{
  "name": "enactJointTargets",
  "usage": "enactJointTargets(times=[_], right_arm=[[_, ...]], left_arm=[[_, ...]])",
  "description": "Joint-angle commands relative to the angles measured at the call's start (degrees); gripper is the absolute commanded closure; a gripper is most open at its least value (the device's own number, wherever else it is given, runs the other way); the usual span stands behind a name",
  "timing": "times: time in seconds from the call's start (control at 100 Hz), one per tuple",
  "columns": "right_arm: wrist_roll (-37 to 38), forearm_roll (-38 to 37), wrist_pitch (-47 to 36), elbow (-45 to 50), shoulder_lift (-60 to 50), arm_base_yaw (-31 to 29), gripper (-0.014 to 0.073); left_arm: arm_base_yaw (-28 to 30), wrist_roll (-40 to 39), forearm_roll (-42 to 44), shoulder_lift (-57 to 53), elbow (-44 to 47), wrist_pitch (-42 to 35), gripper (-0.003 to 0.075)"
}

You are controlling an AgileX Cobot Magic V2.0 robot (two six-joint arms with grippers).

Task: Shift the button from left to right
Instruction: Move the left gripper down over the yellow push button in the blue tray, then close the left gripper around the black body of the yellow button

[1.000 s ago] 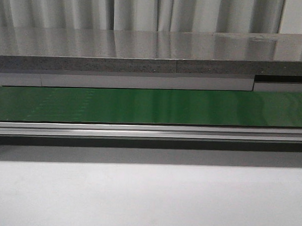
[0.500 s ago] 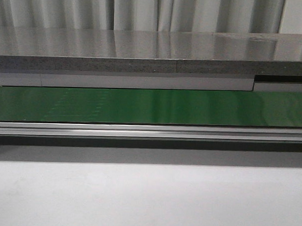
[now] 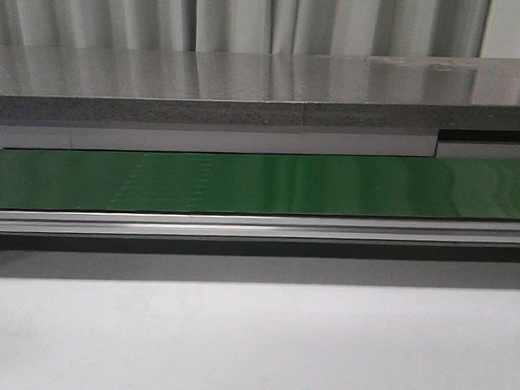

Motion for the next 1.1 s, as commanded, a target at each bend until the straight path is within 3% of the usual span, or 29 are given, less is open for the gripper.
enactJointTargets(times=[0.0,0.38,0.78,1.09], right_arm=[[0.0,-0.1,-5.0,-0.9,-1.2,-0.2,0.0662],[0.0,-0.1,-5.0,-0.9,-1.2,-0.2,0.0662],[0.0,-0.1,-5.0,-0.9,-1.2,-0.2,0.0662],[0.0,-0.1,-5.0,-0.9,-1.2,-0.2,0.0662]], left_arm=[[2.8,-0.7,0.3,2.0,-3.2,-3.1,0.0083],[9.7,-0.7,0.3,19.2,-15.2,-3.5,0.0083],[9.7,-0.7,1.4,36.6,-27.1,-0.7,0.0083],[9.7,-0.2,1.8,43.3,-29.4,0.6,0.0083]])
